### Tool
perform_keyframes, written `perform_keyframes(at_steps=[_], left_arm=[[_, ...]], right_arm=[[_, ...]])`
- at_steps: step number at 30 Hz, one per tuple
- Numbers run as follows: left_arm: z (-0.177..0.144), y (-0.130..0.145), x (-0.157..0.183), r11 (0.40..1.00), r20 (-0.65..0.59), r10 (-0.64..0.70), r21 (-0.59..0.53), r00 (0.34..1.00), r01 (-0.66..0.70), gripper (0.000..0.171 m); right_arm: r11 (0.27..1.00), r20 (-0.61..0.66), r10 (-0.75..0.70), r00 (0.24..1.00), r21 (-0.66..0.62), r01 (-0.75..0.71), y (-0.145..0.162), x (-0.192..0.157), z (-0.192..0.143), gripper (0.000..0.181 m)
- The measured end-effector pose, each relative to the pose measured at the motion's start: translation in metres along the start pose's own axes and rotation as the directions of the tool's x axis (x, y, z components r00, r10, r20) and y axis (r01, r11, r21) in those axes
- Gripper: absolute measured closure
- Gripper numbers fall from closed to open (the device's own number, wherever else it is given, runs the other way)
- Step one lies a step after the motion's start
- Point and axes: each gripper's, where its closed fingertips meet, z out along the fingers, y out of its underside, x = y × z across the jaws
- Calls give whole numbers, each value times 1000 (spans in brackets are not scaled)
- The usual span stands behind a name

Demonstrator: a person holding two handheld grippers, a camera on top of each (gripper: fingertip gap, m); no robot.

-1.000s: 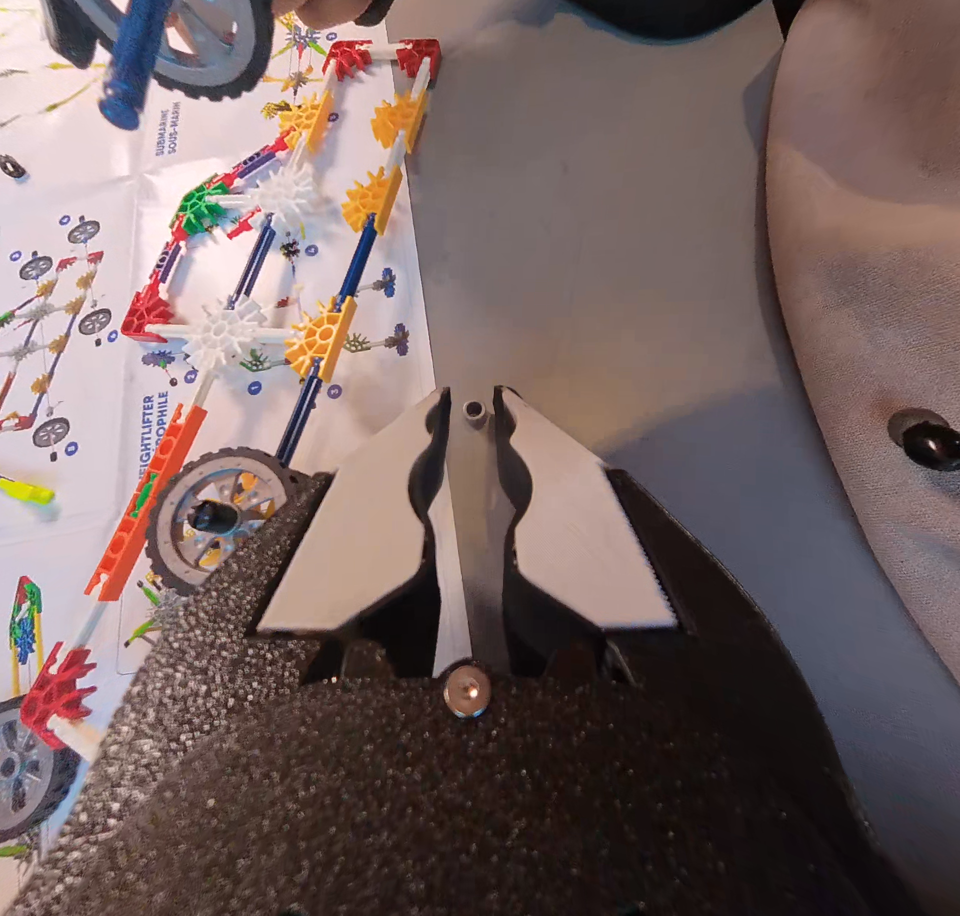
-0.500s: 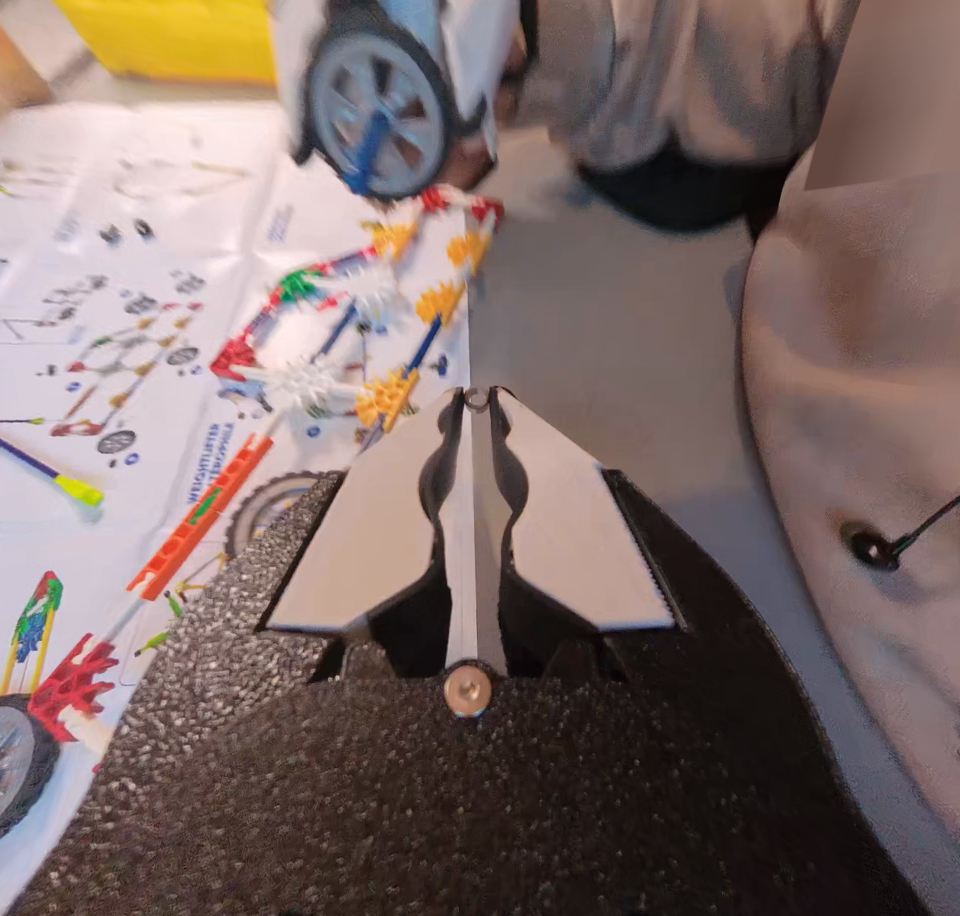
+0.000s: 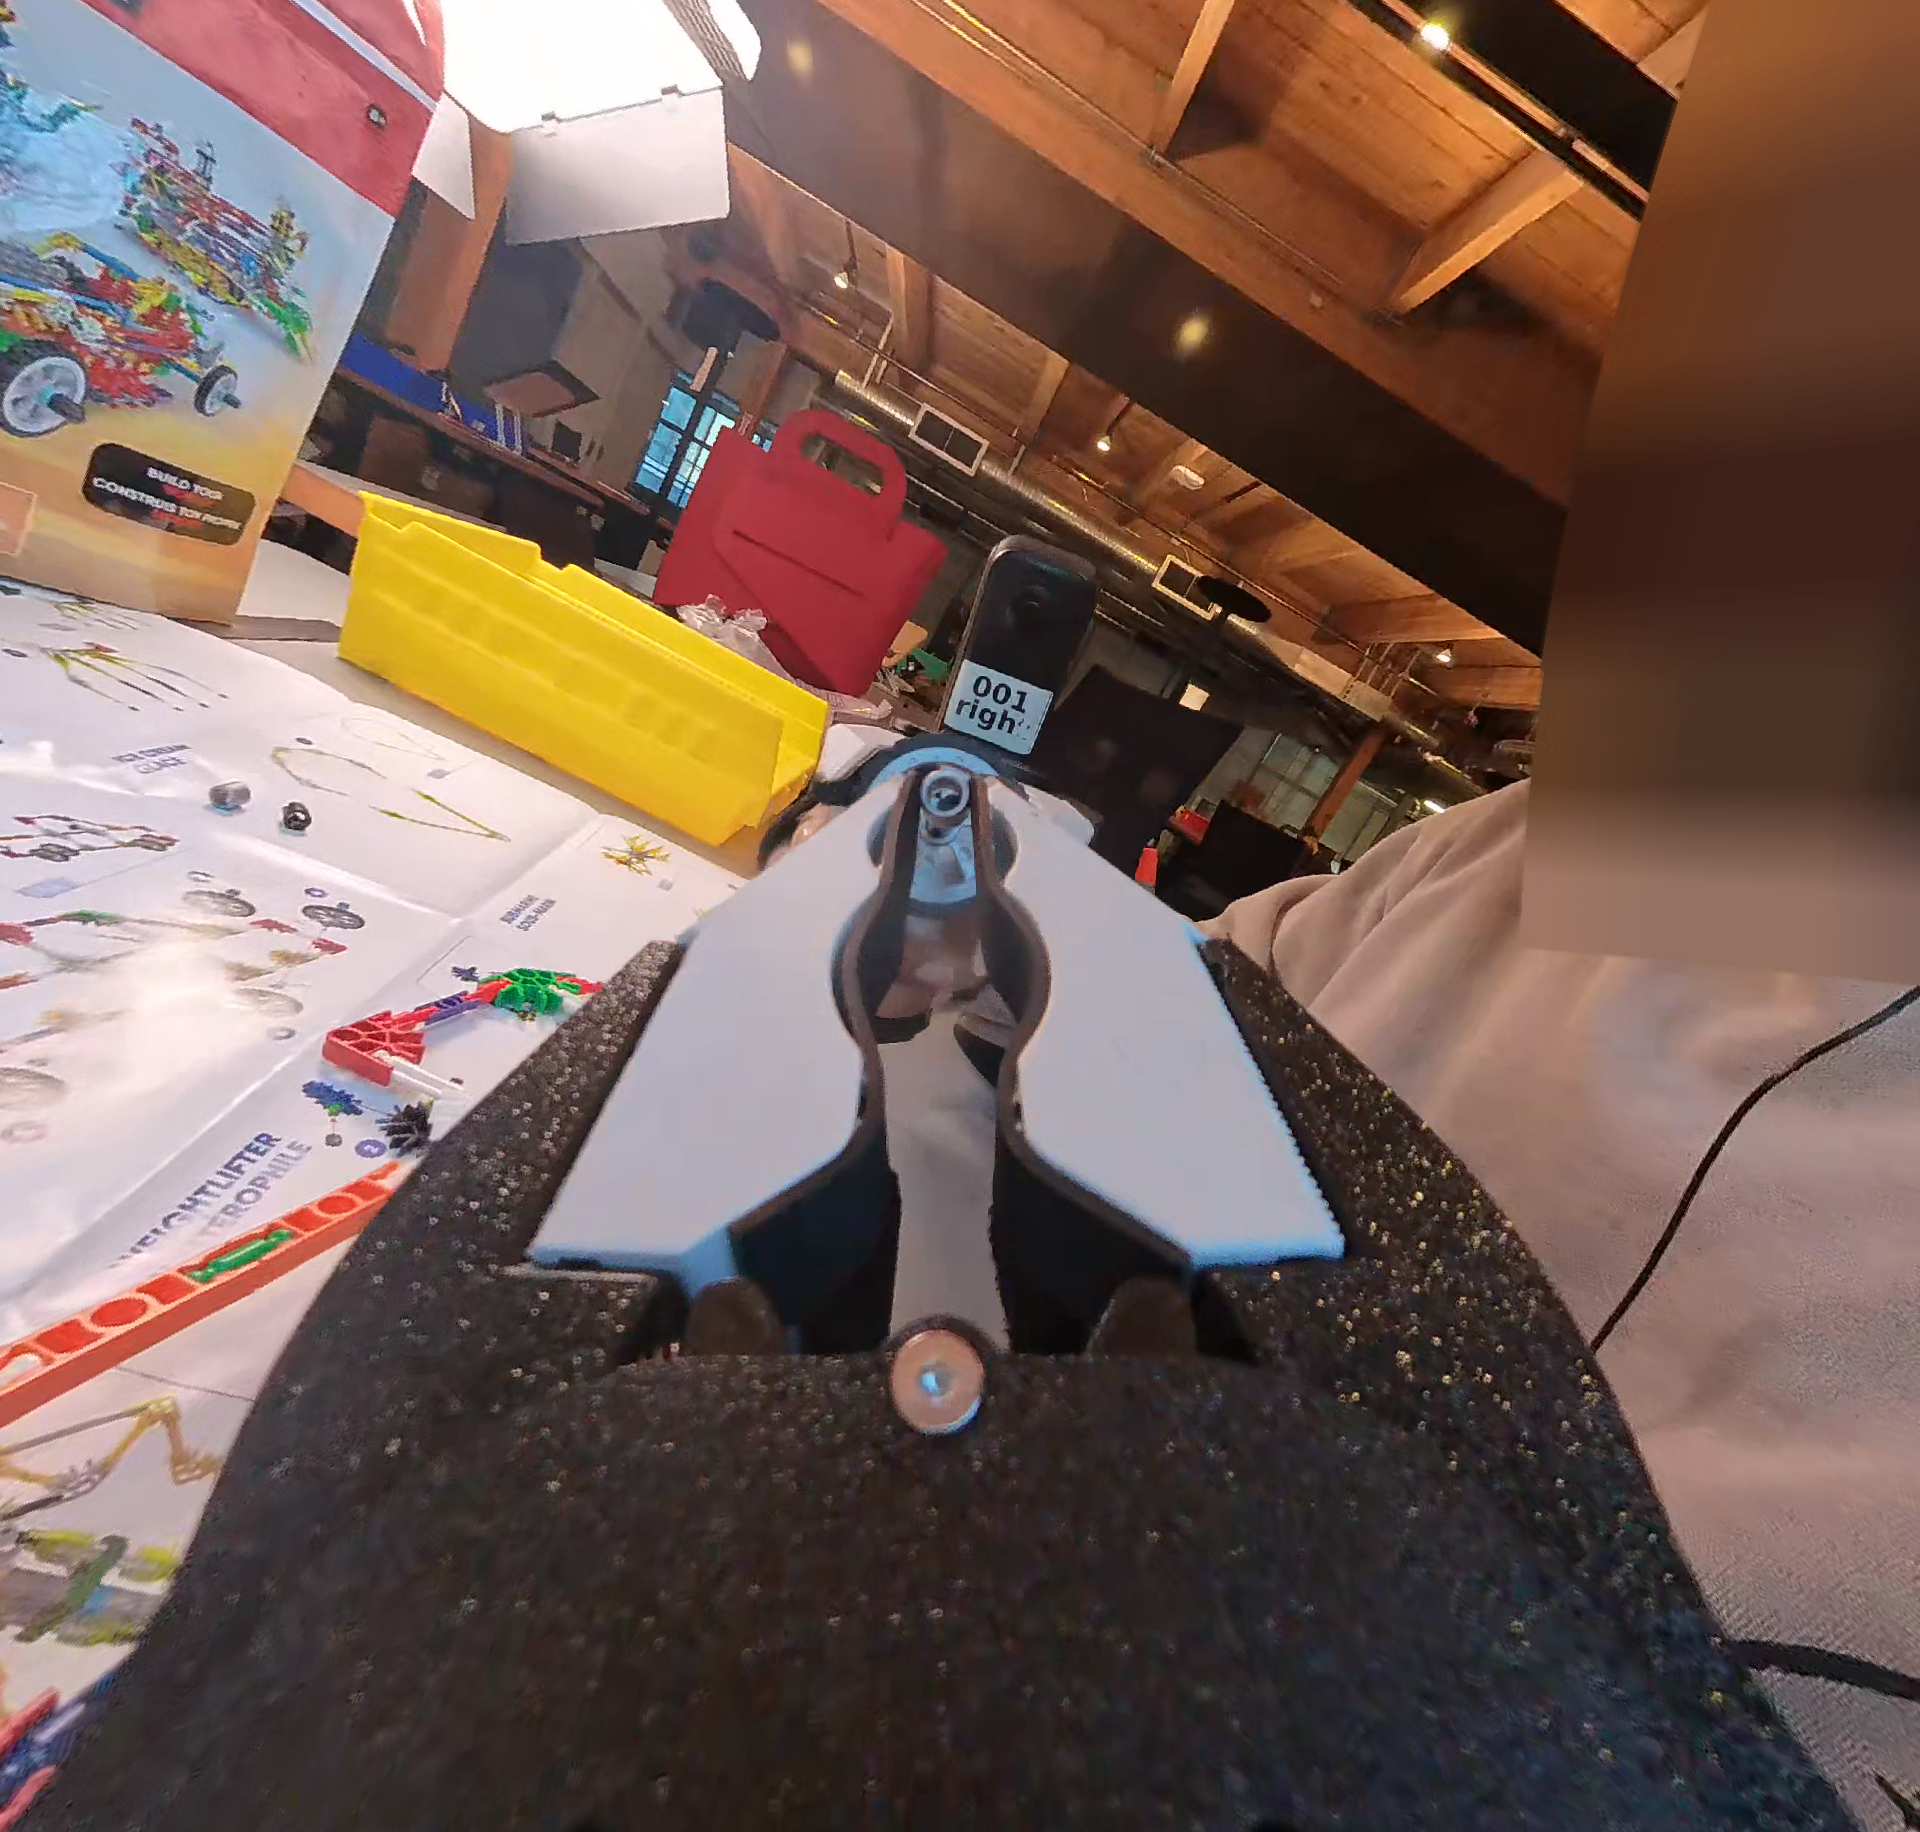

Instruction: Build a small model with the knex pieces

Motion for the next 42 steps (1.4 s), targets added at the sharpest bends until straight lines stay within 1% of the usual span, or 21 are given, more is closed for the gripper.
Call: perform_keyframes(at_steps=[2,5,9,13,15,19,23,25,27,29,32,34,36,42], left_arm=[[1,2,-1,1000,5,-3,5,1000,3,164],[4,9,-2,1000,7,8,-25,1000,-7,164],[6,14,-3,999,13,4,-35,1000,-4,164],[10,26,-8,995,48,21,-95,999,-16,164],[11,30,-9,994,57,5,-106,998,1,164],[12,30,-12,990,60,-116,-74,991,120,164],[14,34,-16,968,60,-241,-52,969,244,164],[16,36,-14,948,32,-313,-43,949,314,164],[19,40,-10,932,5,-358,-56,934,357,163],[20,44,-8,928,-1,-366,-74,930,365,165],[21,44,-2,920,-37,-384,-101,923,378,156],[20,50,1,912,-44,-389,-157,920,379,150],[19,52,1,912,-38,-378,-189,925,364,149],[14,51,-4,927,0,-321,-205,947,314,149]], right_arm=[[1000,-4,1,1000,-11,-1,2,1,0,135],[1000,-8,4,1000,-16,-4,3,0,0,135],[999,-25,-9,1000,-36,8,5,1,2,135],[991,-64,-91,994,-102,84,12,2,5,135],[980,-85,-154,984,-142,141,14,2,6,135],[957,-114,-236,965,-202,210,15,6,5,135],[906,-111,-339,934,-306,292,20,8,5,135],[891,-93,-350,932,-340,301,18,9,5,135],[870,-78,-360,930,-387,305,18,12,5,135],[843,-32,-361,932,-438,312,24,10,3,135],[839,-11,-353,936,-446,311,24,8,2,135],[833,3,-351,936,-455,314,27,7,1,135],[829,14,-350,937,-461,316,29,5,1,135],[830,26,-344,939,-459,317,29,2,0,135]])
